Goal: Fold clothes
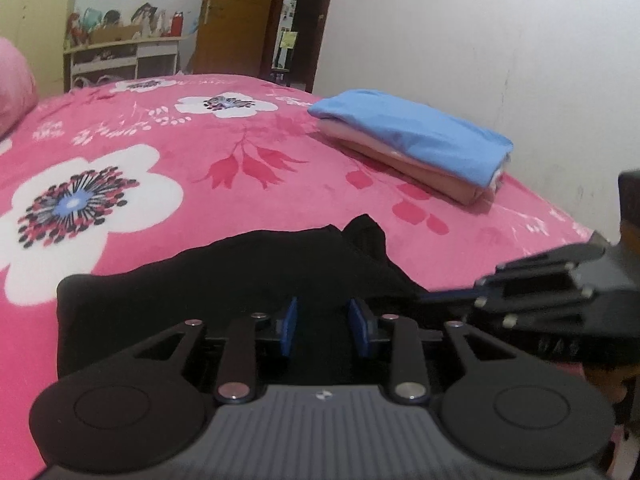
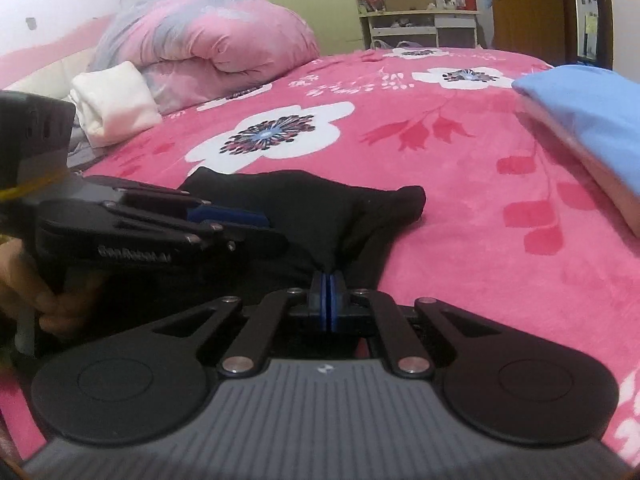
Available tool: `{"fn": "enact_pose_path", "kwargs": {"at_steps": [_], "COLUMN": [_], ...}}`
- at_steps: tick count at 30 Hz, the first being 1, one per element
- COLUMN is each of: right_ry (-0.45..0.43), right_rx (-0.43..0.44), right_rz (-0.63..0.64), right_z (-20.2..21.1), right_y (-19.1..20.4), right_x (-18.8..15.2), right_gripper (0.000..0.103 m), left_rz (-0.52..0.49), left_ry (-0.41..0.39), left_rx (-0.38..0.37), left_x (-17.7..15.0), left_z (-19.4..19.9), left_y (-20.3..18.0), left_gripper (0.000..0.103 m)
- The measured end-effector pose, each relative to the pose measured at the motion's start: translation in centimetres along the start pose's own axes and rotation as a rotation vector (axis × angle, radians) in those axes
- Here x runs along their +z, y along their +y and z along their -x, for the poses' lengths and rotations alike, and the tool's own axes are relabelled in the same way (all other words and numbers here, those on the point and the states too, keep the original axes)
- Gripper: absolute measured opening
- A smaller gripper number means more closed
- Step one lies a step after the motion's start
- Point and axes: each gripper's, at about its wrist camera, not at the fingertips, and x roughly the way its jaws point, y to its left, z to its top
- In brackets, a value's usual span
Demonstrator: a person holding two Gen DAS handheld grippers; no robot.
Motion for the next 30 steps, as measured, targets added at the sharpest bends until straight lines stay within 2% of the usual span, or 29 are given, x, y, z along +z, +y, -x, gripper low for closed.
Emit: {"fn": "enact_pose_path", "kwargs": {"at_steps": [7, 10, 13, 15, 16, 20, 25, 27, 30], "right_ry": [-0.091, -0.151, -0.145, -0.059, -0.014, -0.068, -0.120, -0.129, -0.142], "right_rx": [0.004, 0.113, 0.153, 0.117, 0.086, 0.102, 0.099, 0.099, 0.117], "right_rz": [-0.288, -0.262, -0.143, -0.110, -0.122, -0.261, -0.277, -0.274, -0.301], "right_z": [4.5, 6.5, 6.4, 4.9, 4.2, 4.6, 4.7, 4.8, 4.8], "right_y": [-3.8, -1.8, 1.6, 2.9, 3.0, 2.1, 2.0, 2.0, 1.6], "right_x": [-0.8, -1.5, -2.1, -3.2, -3.8, -5.8, -7.0, -7.2, -7.3], "right_gripper": [0.012, 0.012, 0.012, 0.012, 0.011, 0.011, 0.010, 0.010, 0.010], "left_rz": [-0.006, -0.007, -0.013, -0.024, -0.041, -0.175, -0.287, -0.290, -0.238], "left_ry": [0.001, 0.002, 0.002, -0.003, 0.001, 0.061, 0.097, 0.110, 0.124], "left_rx": [-0.002, -0.005, -0.014, -0.031, -0.040, -0.040, -0.001, 0.010, -0.016], "left_x": [-0.1, 0.0, 0.4, 1.0, 1.3, 2.1, 3.3, 3.8, 4.6], "left_z": [0.0, 0.0, 0.1, 0.1, -0.2, -2.4, -5.2, -6.5, -8.1], "left_y": [-0.1, -0.2, -0.3, -0.6, -0.9, -2.9, -4.6, -4.6, -3.8], "left_gripper": [0.035, 0.037, 0.038, 0.038, 0.038, 0.042, 0.044, 0.047, 0.051]}}
